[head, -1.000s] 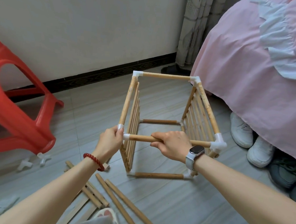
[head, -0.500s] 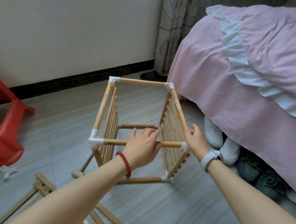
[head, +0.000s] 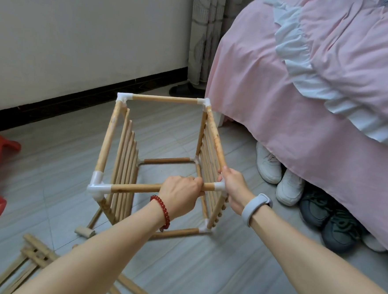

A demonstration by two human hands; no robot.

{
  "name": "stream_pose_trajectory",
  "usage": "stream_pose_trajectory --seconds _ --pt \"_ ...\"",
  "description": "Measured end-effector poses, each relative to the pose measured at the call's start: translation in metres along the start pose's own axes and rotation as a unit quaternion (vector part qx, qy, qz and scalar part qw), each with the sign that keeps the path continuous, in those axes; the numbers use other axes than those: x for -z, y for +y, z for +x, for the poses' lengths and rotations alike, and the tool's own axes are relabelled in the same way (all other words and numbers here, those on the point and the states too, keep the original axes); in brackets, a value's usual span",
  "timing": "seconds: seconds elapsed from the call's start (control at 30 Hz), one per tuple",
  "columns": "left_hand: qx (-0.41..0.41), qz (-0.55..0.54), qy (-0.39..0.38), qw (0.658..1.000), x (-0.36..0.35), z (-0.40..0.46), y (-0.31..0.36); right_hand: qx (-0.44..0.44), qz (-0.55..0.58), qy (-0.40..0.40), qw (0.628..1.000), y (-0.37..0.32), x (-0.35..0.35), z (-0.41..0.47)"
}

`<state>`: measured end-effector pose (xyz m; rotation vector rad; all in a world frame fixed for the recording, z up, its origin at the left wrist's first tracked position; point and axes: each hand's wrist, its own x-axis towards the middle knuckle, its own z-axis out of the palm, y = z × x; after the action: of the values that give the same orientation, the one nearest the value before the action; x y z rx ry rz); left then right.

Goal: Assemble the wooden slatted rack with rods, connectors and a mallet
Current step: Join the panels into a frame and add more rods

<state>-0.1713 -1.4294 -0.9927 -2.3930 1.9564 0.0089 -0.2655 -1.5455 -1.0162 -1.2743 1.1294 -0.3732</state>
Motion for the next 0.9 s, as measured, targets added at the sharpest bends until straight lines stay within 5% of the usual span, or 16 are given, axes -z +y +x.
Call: stream_pose_trajectory --seconds 0.27,0.37,0.43,0.53,0.63,0.73,0.9 --pt "0.011 -0.127 -0.015 0.992 0.006 -0.009 -0.021 0.040 -0.207 -0.019 0.977 -0.006 0.010 -0.003" --pt "0.159 -0.129 0.141 0.969 0.002 -0.037 -0.064 0.076 -0.241 0.032 0.967 -0.014 0.016 0.002" --pt "0.297 -0.132 0.202 0.924 -0.007 -0.060 -0.096 0.072 -0.253 0.036 0.964 -0.015 0.015 0.006" --pt "0.471 -0.324 0.106 0.813 -0.015 -0.084 -0.125 0.063 -0.269 0.043 0.960 -0.010 0.006 0.012" --pt "0.472 -0.528 0.110 0.698 -0.014 -0.084 -0.126 0.073 -0.242 0.046 0.967 -0.009 -0.002 0.009" --pt "0.460 -0.517 0.137 0.709 -0.004 -0.073 -0.124 0.088 -0.192 0.062 0.976 -0.009 -0.005 0.008" --pt "0.421 -0.424 0.174 0.782 0.041 -0.043 -0.139 0.049 -0.048 0.066 0.995 0.004 -0.009 0.013"
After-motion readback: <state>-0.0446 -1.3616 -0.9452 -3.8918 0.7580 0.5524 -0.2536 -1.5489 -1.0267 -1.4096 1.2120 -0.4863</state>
